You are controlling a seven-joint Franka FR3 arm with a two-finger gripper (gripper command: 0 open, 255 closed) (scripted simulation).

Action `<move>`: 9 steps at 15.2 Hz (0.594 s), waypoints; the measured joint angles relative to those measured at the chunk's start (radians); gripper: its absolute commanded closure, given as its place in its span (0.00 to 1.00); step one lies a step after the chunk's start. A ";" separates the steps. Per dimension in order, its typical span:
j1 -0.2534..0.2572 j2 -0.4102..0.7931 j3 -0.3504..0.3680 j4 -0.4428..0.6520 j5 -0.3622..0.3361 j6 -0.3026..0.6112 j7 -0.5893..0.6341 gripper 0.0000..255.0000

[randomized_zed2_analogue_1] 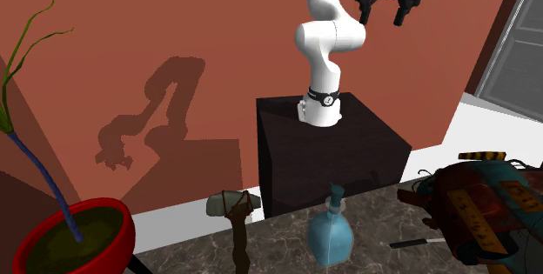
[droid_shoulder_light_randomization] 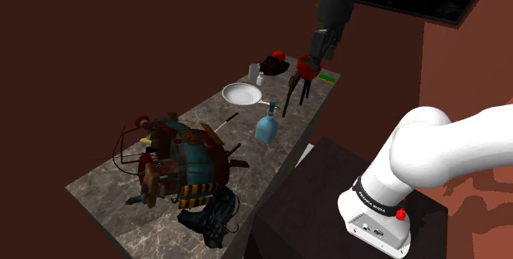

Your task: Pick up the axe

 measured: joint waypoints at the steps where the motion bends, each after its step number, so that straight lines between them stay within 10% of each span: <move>1: 0.000 0.000 0.000 0.000 0.000 0.000 0.000 0.00; 9: -0.012 0.113 -0.161 -0.011 -0.125 0.094 -0.270 0.00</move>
